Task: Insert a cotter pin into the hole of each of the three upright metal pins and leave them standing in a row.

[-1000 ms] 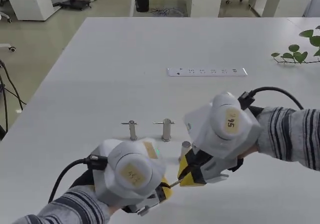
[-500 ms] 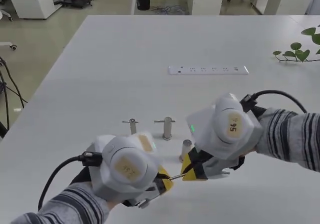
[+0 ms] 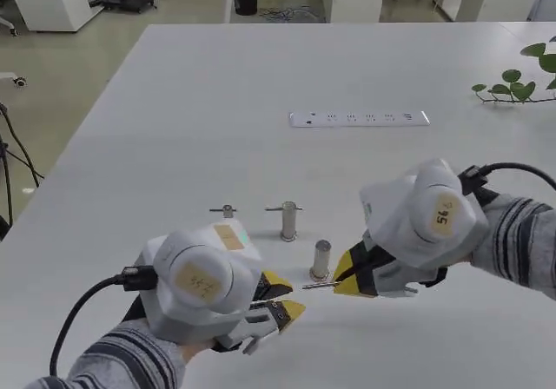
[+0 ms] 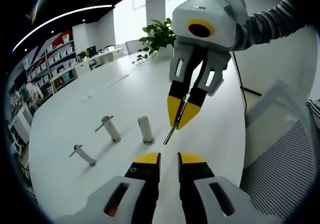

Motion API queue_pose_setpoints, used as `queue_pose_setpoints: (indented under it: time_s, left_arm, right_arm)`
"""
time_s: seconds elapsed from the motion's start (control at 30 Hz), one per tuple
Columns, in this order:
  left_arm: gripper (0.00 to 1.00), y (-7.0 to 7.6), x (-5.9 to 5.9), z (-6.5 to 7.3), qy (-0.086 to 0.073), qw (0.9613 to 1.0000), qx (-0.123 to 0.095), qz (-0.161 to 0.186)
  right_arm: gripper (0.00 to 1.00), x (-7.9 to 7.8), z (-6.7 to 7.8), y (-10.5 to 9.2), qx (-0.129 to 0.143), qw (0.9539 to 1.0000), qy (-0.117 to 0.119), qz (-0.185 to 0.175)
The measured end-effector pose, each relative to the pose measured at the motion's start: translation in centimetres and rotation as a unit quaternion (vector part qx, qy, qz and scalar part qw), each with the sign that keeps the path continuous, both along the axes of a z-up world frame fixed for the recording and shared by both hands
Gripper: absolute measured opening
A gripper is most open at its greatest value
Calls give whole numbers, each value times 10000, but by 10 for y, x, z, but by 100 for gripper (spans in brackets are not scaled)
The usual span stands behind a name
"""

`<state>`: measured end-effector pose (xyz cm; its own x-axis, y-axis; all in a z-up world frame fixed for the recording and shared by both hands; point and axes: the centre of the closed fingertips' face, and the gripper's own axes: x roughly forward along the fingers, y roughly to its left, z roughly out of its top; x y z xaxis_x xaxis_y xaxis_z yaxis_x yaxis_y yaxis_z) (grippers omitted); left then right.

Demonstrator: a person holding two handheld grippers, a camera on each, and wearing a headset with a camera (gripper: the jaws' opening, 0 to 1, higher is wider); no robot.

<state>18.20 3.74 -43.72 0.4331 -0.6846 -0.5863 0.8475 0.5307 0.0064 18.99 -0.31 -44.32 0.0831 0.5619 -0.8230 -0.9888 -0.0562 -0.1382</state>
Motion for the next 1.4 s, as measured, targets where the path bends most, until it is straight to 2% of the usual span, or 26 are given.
queue_pose_setpoints:
  time_s: [0.17,0.3,0.37,0.53,0.67,0.77,1.03,1.23,1.4]
  left_arm:
    - [12,0,4,1,-67,9998,-175,117]
    - [14,-4,8,6,-89,9982,-514,297]
    - [16,-4,10,7,-181,9979,-530,334]
    - [20,-6,18,8,-270,9956,-709,553]
    - [23,-7,27,4,-285,9943,-709,746]
    - [24,-9,35,-1,-236,9926,-757,919]
    - [26,-18,50,-15,-282,9917,-643,1075]
    - [27,-25,60,-30,-196,9916,-540,1155]
    - [26,-32,68,-37,-158,9913,-536,1193]
  right_arm:
    - [0,9,-2,-12,-27,9998,-83,-193]
    - [0,18,-3,-19,-7,9992,-124,-375]
    - [0,22,-4,-21,-4,9989,-153,-441]
    - [0,31,-5,-27,10,9982,-167,-582]
    - [0,36,-7,-31,39,9975,-159,-688]
    - [0,41,-9,-34,76,9969,-142,-776]
    - [0,48,-14,-38,157,9957,-116,-904]
    - [0,53,-16,-39,230,9947,-84,-1001]
    - [0,53,-14,-37,336,9947,-31,-973]
